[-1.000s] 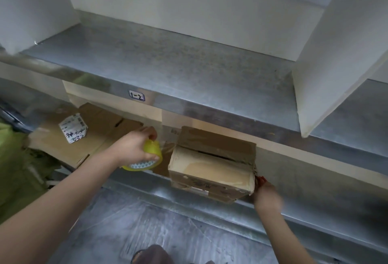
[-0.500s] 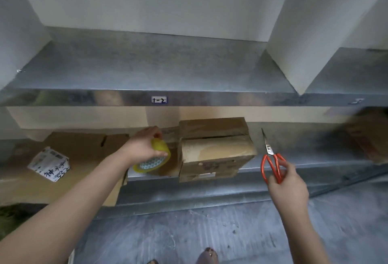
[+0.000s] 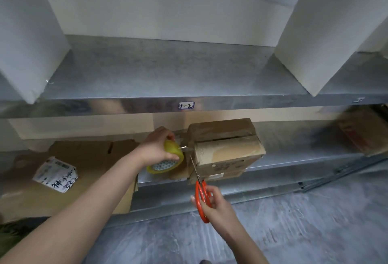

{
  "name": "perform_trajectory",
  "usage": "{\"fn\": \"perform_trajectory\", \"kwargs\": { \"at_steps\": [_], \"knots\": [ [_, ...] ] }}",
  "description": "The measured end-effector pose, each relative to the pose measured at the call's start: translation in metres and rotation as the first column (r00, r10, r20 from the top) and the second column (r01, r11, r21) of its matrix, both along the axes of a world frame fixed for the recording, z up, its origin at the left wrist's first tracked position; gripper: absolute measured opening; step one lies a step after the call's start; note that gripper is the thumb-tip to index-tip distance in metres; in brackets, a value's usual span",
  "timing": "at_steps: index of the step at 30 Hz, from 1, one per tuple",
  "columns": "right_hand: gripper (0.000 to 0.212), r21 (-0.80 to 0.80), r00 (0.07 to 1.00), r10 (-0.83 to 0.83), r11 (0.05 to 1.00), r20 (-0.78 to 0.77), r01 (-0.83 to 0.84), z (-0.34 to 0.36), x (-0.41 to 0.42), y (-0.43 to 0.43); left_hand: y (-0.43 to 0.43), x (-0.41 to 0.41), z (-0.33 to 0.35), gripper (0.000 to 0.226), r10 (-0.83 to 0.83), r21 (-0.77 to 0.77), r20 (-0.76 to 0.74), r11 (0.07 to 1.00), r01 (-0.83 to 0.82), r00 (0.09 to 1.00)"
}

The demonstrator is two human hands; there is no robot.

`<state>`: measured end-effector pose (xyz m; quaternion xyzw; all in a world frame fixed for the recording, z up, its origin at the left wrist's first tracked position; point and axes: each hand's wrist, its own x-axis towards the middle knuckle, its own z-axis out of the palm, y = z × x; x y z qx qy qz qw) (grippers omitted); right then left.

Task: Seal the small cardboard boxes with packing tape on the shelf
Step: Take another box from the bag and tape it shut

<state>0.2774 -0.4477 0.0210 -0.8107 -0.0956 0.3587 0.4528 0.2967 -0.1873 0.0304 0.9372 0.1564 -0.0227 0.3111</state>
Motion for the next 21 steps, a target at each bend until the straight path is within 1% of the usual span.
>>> {"fn": "perform_trajectory", "kwargs": {
  "at_steps": [3,6,9,12,14,21],
  "knots": [
    [0.053,0.04,0.995,-0.022,0.999,-0.096,0.026,0.0,0.003,0.008,0.0,0.002,0.0,0.055,-0.002,0.0,0.0,1.0,0.002,1.0],
    [0.048,0.059,0.99,-0.038,0.997,-0.139,0.046,0.003,0.009,0.018,-0.001,0.003,0.0,0.053,-0.002,-0.008,-0.009,1.0,0.002,1.0],
    [0.048,0.064,0.982,-0.066,0.995,-0.176,0.078,0.003,0.015,0.028,-0.001,0.004,0.0,0.055,-0.012,0.002,-0.011,1.0,0.012,1.0],
    [0.034,0.063,0.976,-0.081,0.993,-0.204,0.095,-0.004,0.02,0.032,-0.001,0.004,0.0,0.056,-0.014,0.005,-0.012,1.0,0.014,1.0],
    [0.027,0.095,0.968,-0.084,0.99,-0.236,0.109,-0.01,0.024,0.033,-0.001,0.004,0.0,0.055,-0.015,0.005,-0.01,1.0,0.015,1.0],
    [0.022,0.139,0.964,-0.099,0.981,-0.247,0.136,-0.018,0.03,0.031,-0.002,0.005,-0.002,0.053,-0.014,-0.002,-0.007,1.0,0.014,1.0]
  ]
}}
